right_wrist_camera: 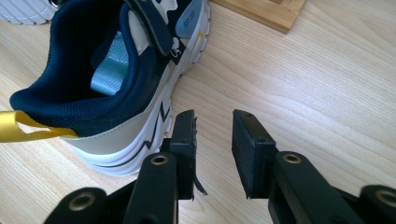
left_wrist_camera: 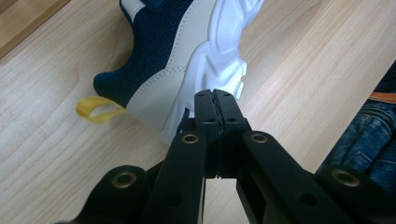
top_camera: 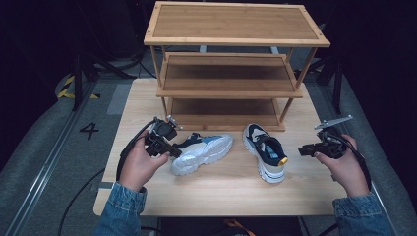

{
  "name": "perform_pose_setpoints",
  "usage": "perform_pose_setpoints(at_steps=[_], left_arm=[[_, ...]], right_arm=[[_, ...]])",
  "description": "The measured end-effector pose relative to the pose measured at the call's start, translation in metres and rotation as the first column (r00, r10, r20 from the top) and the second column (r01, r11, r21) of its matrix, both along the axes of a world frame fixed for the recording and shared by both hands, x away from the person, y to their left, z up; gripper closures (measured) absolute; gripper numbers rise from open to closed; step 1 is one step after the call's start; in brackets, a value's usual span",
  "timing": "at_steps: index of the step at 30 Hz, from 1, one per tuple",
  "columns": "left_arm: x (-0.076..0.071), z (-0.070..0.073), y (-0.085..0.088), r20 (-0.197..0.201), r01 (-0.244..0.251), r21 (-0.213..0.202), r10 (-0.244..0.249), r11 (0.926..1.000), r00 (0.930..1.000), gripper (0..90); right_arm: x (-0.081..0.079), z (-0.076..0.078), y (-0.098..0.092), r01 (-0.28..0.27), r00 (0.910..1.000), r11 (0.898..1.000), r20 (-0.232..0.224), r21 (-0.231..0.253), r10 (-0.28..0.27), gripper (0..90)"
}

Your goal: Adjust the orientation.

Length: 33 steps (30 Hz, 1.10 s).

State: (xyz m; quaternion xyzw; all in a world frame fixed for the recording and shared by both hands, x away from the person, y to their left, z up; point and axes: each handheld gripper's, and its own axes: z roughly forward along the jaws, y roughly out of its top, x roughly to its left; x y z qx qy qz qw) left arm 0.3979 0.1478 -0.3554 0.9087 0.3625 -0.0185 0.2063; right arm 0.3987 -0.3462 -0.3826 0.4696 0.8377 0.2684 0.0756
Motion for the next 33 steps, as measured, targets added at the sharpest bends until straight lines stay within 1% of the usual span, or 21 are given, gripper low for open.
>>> perform_pose_setpoints(at_steps=[2, 3, 5, 7, 9, 10, 11, 15, 20, 22, 24, 26, 27, 28, 32, 33], left_arm=[[0.0, -0.001, -0.002, -0.003, -0.002, -0.001, 0.002, 1.0, 1.0, 90.0], [0.001, -0.003, -0.005, 0.01, 0.003, 0.008, -0.003, 1.0, 0.9999, 90.0], [0.002, -0.005, -0.006, 0.011, 0.004, 0.011, -0.005, 0.9999, 0.9999, 90.0], [0.005, -0.011, -0.011, 0.006, 0.01, 0.027, -0.011, 0.9996, 0.9999, 90.0], [0.006, -0.014, -0.012, 0.008, 0.01, 0.025, -0.01, 0.9996, 0.9999, 90.0], [0.006, -0.014, -0.012, 0.013, 0.004, 0.028, -0.004, 0.9996, 0.9999, 90.0], [0.006, -0.014, -0.011, 0.007, -0.001, 0.025, 0.001, 0.9997, 1.0, 90.0], [0.006, -0.014, -0.011, -0.004, 0.005, 0.014, -0.005, 0.9999, 1.0, 90.0], [0.003, -0.013, -0.014, 0.003, 0.009, 0.037, -0.009, 0.9993, 1.0, 90.0], [0.001, -0.013, -0.015, -0.002, 0.026, 0.029, -0.026, 0.9992, 0.9997, 90.0], [-0.002, -0.012, -0.017, -0.016, 0.031, 0.026, -0.031, 0.9992, 0.9994, 90.0], [-0.004, -0.011, -0.02, -0.023, 0.053, 0.034, -0.053, 0.998, 0.9983, 89.9], [-0.006, -0.011, -0.021, -0.026, 0.062, 0.031, -0.061, 0.9976, 0.9978, 89.9], [-0.008, -0.01, -0.024, -0.031, 0.069, 0.043, -0.067, 0.9967, 0.9972, 89.9], [-0.011, -0.011, -0.029, -0.062, 0.099, 0.039, -0.097, 0.9943, 0.9934, 89.6], [-0.011, -0.011, -0.03, -0.062, 0.104, 0.039, -0.101, 0.9938, 0.9929, 89.6]], right_arm=[[0.0, -0.001, 0.001, -0.003, 1.0, 1.0, 0.0, -0.003, 0.003, 71.3], [0.0, -0.001, 0.002, -0.005, 1.0, 1.0, -0.004, -0.002, 0.005, 71.2], [0.0, -0.001, 0.003, -0.007, 1.0, 1.0, -0.002, -0.004, 0.007, 71.2], [0.0, -0.001, 0.004, -0.009, 1.0, 1.0, 0.0, -0.003, 0.009, 71.0], [0.0, 0.0, 0.004, -0.009, 1.0, 1.0, 0.001, -0.002, 0.009, 70.8], [0.0, 0.0, 0.004, -0.009, 1.0, 1.0, 0.001, -0.002, 0.009, 70.7], [0.0, 0.0, 0.004, -0.007, 1.0, 1.0, 0.002, -0.003, 0.007, 70.5], [0.0, -0.001, 0.003, -0.004, 1.0, 1.0, 0.004, -0.005, 0.004, 70.1], [-0.001, 0.0, 0.004, -0.004, 1.0, 1.0, 0.006, -0.003, 0.004, 69.5], [-0.001, 0.001, 0.004, -0.005, 0.9999, 1.0, 0.01, -0.003, 0.005, 69.2], [-0.001, 0.001, 0.003, -0.004, 0.9999, 1.0, 0.012, -0.001, 0.004, 69.0], [-0.001, 0.001, 0.003, -0.002, 0.9999, 1.0, 0.013, -0.002, 0.002, 68.8], [-0.001, 0.002, 0.003, -0.002, 0.9999, 1.0, 0.012, -0.005, 0.002, 68.7], [-0.001, 0.002, 0.002, -0.001, 0.9999, 1.0, 0.012, -0.006, 0.001, 68.5], [-0.001, 0.002, 0.002, -0.002, 0.9999, 1.0, 0.015, 0.0, 0.002, 67.7], [-0.001, 0.002, 0.002, -0.002, 0.9999, 1.0, 0.015, 0.0, 0.002, 67.7]])
